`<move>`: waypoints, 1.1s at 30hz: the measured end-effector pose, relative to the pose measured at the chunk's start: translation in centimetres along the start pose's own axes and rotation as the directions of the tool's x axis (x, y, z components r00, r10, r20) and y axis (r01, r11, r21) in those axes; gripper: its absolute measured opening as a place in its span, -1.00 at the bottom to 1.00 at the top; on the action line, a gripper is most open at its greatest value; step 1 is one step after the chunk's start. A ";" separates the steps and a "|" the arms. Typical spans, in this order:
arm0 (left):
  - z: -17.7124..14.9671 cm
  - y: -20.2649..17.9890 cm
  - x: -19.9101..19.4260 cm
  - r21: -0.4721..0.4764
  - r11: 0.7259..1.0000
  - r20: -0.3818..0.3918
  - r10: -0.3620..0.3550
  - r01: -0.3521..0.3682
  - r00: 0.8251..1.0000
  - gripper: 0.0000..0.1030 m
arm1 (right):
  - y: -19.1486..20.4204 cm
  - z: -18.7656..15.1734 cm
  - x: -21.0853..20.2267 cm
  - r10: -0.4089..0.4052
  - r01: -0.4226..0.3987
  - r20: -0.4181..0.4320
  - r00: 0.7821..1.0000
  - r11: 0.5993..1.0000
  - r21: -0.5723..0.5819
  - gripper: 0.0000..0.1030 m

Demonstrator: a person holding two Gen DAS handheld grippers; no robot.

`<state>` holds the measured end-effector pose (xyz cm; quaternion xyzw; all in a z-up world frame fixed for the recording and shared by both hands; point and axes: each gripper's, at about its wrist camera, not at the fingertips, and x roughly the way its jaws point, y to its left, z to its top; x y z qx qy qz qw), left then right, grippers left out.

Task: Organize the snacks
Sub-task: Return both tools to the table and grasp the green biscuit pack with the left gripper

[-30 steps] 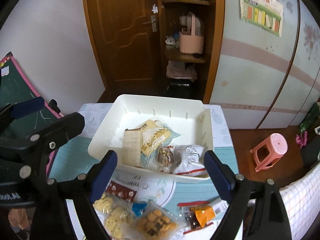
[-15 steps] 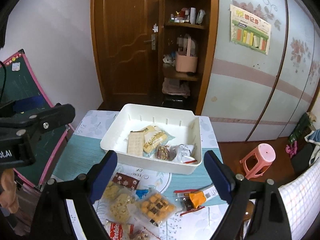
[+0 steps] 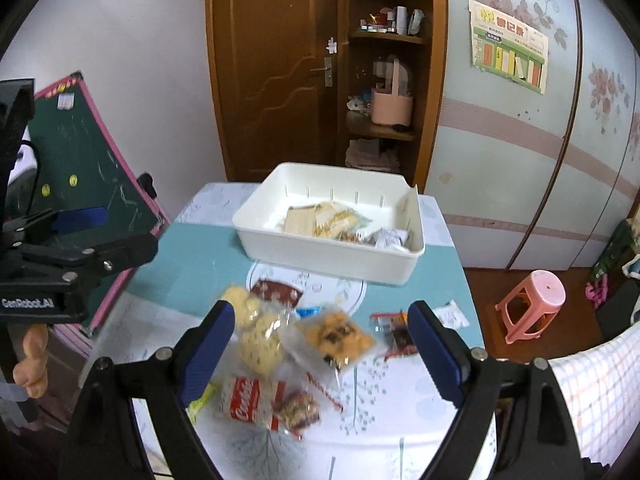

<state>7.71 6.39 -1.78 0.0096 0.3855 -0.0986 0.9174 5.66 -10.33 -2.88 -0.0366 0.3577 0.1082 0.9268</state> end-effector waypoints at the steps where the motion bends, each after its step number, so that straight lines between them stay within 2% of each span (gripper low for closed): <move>1: -0.9 0.0 0.3 0.004 1.000 -0.008 0.002 -0.001 1.000 0.94 | 0.1 -0.7 0.1 0.005 -0.005 -0.008 1.000 1.000 0.002 0.73; 10: -8.5 0.1 4.0 -0.016 0.999 -0.094 0.041 -0.043 0.995 0.94 | 0.5 -6.5 2.5 0.065 -0.063 -0.129 0.989 0.998 0.018 0.72; 15: -12.1 0.3 7.1 -0.041 0.997 -0.186 0.063 -0.072 0.981 0.94 | -0.4 -9.8 5.1 0.065 -0.058 -0.238 0.969 0.998 0.039 0.72; 20: -13.7 0.2 9.0 -0.028 0.994 -0.250 0.092 -0.102 0.964 0.94 | -1.4 -11.5 7.2 0.100 -0.073 -0.296 0.950 0.992 0.104 0.70; 26: -14.4 0.6 10.7 -0.063 0.995 -0.309 0.055 -0.079 0.949 0.94 | -1.7 -11.2 9.2 0.129 -0.091 -0.295 0.947 0.986 0.140 0.70; 33: -15.3 1.2 12.7 -0.104 0.993 -0.373 0.014 -0.057 0.928 0.65 | -1.7 -11.2 12.2 0.158 -0.106 -0.330 0.931 0.980 0.171 0.60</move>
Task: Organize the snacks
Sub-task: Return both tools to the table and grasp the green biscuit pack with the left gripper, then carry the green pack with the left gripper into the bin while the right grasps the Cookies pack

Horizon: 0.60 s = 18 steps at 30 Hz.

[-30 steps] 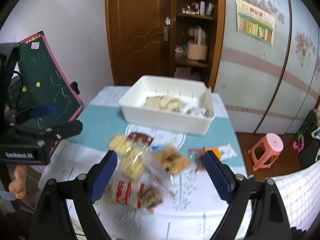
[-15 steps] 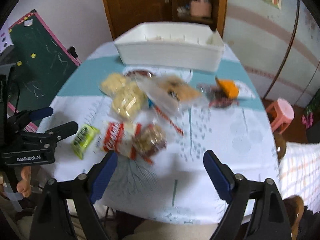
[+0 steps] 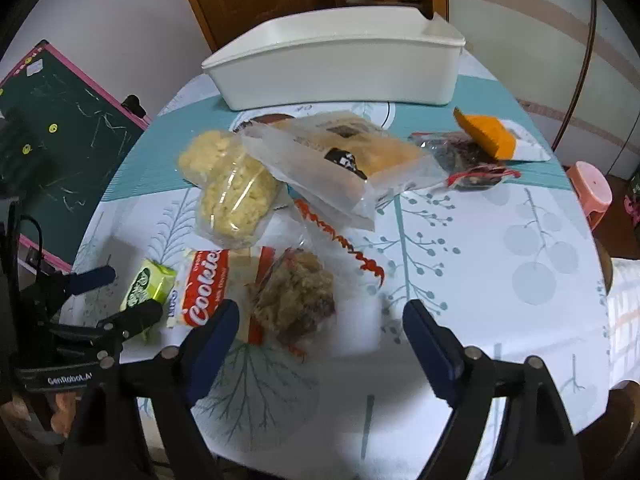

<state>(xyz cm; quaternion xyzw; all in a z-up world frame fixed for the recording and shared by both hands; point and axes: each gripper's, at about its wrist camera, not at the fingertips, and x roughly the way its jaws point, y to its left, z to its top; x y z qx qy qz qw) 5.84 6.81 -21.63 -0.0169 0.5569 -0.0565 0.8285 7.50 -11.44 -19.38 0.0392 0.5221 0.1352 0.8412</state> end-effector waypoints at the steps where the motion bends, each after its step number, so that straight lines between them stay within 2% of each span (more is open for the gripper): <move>1: 0.0 0.1 0.3 -0.009 1.000 -0.010 -0.008 0.008 1.000 0.59 | -0.1 0.1 0.3 0.002 -0.002 -0.005 1.000 1.000 0.004 0.55; 5: 0.2 0.5 0.7 -0.014 1.000 -0.006 -0.012 0.012 1.000 0.58 | -0.4 0.4 1.5 0.042 -0.042 -0.026 0.999 0.999 0.021 0.38; 8: 0.3 0.5 0.8 -0.011 1.000 0.003 -0.011 0.011 1.000 0.55 | 0.2 0.4 1.7 0.045 -0.045 -0.006 0.999 0.999 -0.013 0.17; 10: 0.3 0.4 0.9 0.004 1.000 0.017 0.022 -0.022 1.000 0.26 | 0.7 0.5 1.8 0.074 -0.074 -0.004 0.997 0.997 -0.026 -0.12; 11: 0.2 0.2 0.8 0.015 0.999 0.022 0.030 -0.030 0.999 0.19 | 0.8 0.5 1.8 0.098 -0.098 -0.007 0.995 0.995 -0.029 -0.21; 12: 0.2 0.2 0.7 0.020 0.999 0.028 0.038 -0.038 0.999 0.02 | 0.8 0.5 1.9 0.105 -0.105 -0.008 0.994 0.994 -0.028 -0.26; 15: 0.3 0.3 0.3 0.013 0.999 0.038 0.037 -0.037 0.999 -0.31 | 1.1 0.4 2.0 0.094 -0.094 0.002 0.996 0.995 -0.040 -0.27; 18: 0.1 0.6 0.2 -0.004 1.000 0.041 0.020 -0.020 0.999 -0.31 | 1.1 0.4 1.9 0.093 -0.093 0.004 0.996 0.995 -0.038 -0.27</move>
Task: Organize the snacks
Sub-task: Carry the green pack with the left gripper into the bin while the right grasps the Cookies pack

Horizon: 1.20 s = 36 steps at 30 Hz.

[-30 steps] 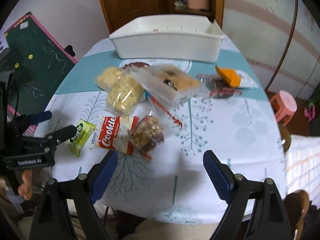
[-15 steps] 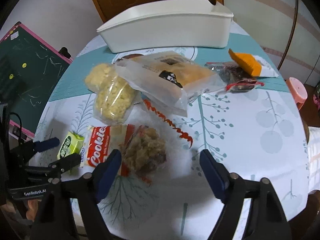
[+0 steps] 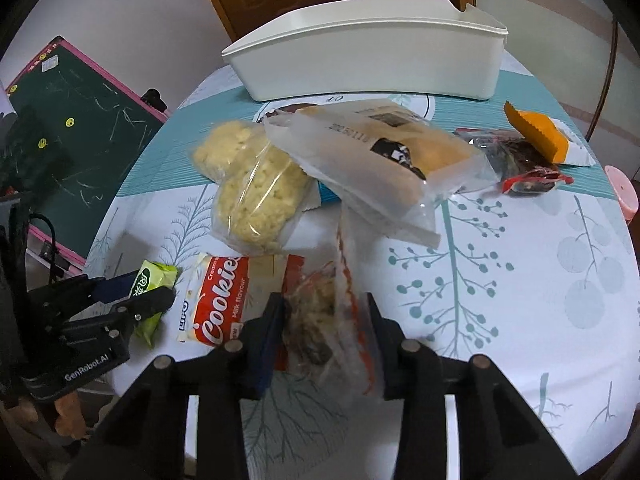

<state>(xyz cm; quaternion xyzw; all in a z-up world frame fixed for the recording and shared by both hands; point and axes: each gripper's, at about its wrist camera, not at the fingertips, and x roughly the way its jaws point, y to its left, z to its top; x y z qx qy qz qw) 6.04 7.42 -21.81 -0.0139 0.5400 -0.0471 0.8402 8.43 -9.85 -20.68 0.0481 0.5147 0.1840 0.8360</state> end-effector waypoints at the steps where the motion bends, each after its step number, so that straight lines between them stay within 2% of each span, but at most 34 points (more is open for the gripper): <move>1: 0.0 0.1 0.0 -0.004 1.000 0.000 -0.001 0.001 1.000 -0.32 | 0.0 0.0 0.0 -0.002 0.002 0.000 1.000 1.000 -0.001 -0.27; 9: -0.4 0.3 -0.7 -0.019 1.000 0.006 0.000 0.000 1.000 -0.32 | 0.7 -0.3 -0.3 -0.047 0.047 -0.005 0.999 0.998 -0.032 -0.28; 13: -0.2 -0.2 -1.7 -0.014 1.000 0.011 -0.013 0.013 1.000 -0.32 | 0.9 -0.6 -1.3 -0.037 0.037 -0.008 0.999 0.999 -0.026 -0.30; 22: 1.7 -1.9 -6.0 0.048 0.999 0.086 -0.015 0.011 0.996 -0.32 | 3.1 -1.0 -5.5 -0.046 0.054 0.074 0.996 0.992 -0.110 -0.31; 26: 4.0 -2.5 -8.5 0.079 0.997 0.139 -0.019 0.008 0.990 -0.32 | 3.4 0.4 -7.9 -0.042 0.058 0.132 0.990 0.991 -0.124 -0.31; 30: 7.6 -3.0 -11.5 0.118 0.993 0.194 -0.023 0.000 0.981 -0.32 | 3.1 3.2 -10.6 -0.046 0.070 0.188 0.981 0.990 -0.124 -0.31; 36: 14.3 -4.1 -15.1 0.149 0.989 0.264 -0.037 -0.003 0.964 -0.32 | 1.6 9.7 -14.2 -0.119 0.148 0.266 0.956 0.985 -0.088 -0.31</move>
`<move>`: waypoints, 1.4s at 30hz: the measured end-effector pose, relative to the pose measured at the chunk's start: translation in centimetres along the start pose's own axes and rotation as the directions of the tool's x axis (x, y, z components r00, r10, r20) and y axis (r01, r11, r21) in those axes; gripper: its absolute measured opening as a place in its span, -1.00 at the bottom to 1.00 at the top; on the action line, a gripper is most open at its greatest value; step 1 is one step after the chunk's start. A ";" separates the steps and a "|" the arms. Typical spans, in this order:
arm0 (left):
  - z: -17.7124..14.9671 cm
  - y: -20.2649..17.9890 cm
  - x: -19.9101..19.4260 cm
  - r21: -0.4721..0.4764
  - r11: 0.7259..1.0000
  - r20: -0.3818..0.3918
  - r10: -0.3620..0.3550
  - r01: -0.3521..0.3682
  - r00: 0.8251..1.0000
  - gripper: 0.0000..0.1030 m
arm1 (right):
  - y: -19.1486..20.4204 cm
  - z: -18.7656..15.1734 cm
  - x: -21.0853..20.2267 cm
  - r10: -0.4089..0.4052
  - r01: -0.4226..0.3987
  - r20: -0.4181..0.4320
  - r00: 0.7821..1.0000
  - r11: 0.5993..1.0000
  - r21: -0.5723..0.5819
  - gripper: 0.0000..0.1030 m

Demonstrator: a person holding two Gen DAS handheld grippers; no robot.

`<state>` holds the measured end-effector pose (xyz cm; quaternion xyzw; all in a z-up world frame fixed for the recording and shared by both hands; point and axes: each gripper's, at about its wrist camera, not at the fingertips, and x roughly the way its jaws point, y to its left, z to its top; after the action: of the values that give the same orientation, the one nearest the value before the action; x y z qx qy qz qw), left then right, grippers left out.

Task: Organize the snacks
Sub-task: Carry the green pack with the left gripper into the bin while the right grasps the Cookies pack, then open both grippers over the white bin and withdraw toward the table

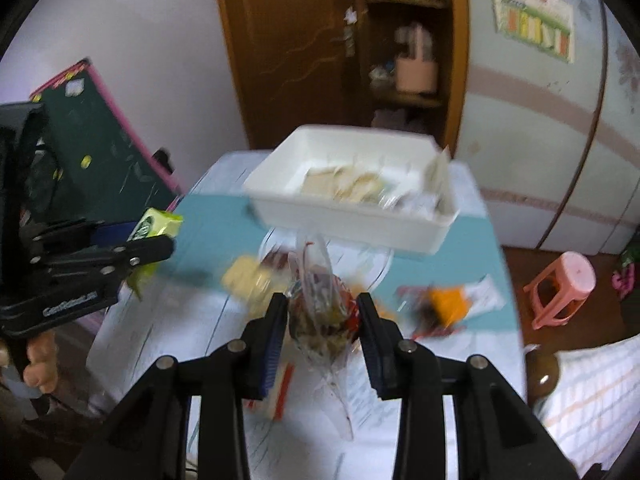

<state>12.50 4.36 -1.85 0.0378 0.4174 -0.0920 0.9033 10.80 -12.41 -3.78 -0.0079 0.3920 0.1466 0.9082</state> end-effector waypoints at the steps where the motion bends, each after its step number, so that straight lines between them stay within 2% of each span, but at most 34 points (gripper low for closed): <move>1: 1.4 0.0 -0.2 0.003 1.000 0.014 0.004 -0.004 1.000 -0.32 | -0.5 1.1 -0.1 -0.005 0.005 0.012 1.000 1.000 0.004 -0.31; 6: 8.2 0.2 0.5 0.018 0.998 0.073 0.066 -0.067 0.995 -0.32 | -2.3 8.0 -0.6 -0.057 0.056 0.091 0.994 0.998 0.016 -0.31; 14: 15.8 1.4 4.2 -0.016 0.993 0.075 0.120 -0.119 0.990 -0.32 | -3.8 15.6 1.1 -0.067 0.058 0.140 0.988 0.996 0.070 -0.30; 19: 18.0 1.8 7.7 -0.033 0.991 0.054 0.131 -0.129 0.990 -0.32 | -4.9 18.6 4.6 -0.072 0.059 0.117 0.990 0.992 0.116 -0.30; 29: 19.2 2.5 15.5 -0.052 0.991 -0.019 0.125 -0.126 0.992 -0.31 | -4.9 19.5 14.1 -0.102 0.104 -0.035 0.994 0.991 0.080 -0.29; 30: 19.2 2.5 16.4 -0.048 0.994 -0.029 0.094 -0.095 0.995 -0.18 | -5.1 19.7 14.7 -0.100 0.103 -0.042 0.994 0.992 0.075 -0.28; 31: 19.2 2.5 17.0 -0.045 0.997 -0.042 0.064 -0.066 0.997 0.24 | -5.2 19.6 15.3 -0.090 0.093 -0.053 0.995 0.993 0.072 -0.22; 32: 19.2 2.5 17.6 -0.050 0.996 -0.063 0.070 -0.073 0.996 0.37 | -5.4 19.4 16.1 -0.078 0.084 -0.074 0.994 0.994 0.076 -0.16; 33: 19.1 3.0 18.4 -0.073 0.993 -0.086 0.092 -0.098 0.992 0.66 | -5.7 19.3 16.4 -0.087 0.094 -0.083 0.993 0.992 0.087 -0.14; 34: 19.0 3.3 18.8 -0.095 0.991 -0.094 0.088 -0.096 0.992 0.80 | -6.1 19.1 16.7 -0.087 0.096 -0.090 0.992 0.990 0.100 -0.12; 37: 18.5 4.6 19.3 -0.160 0.985 -0.110 0.046 -0.063 0.993 0.80 | -7.5 18.3 17.2 -0.030 0.049 -0.117 0.993 0.986 0.161 -0.02; 42: 18.0 4.6 18.8 -0.127 0.987 -0.094 0.088 -0.100 0.992 0.80 | -9.0 17.5 17.0 -0.014 0.044 -0.136 0.991 0.975 0.217 -0.02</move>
<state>38.78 3.72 -4.56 0.0020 0.4596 -0.0199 0.8879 36.72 -14.35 -4.74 0.0770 0.4657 0.0883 0.8772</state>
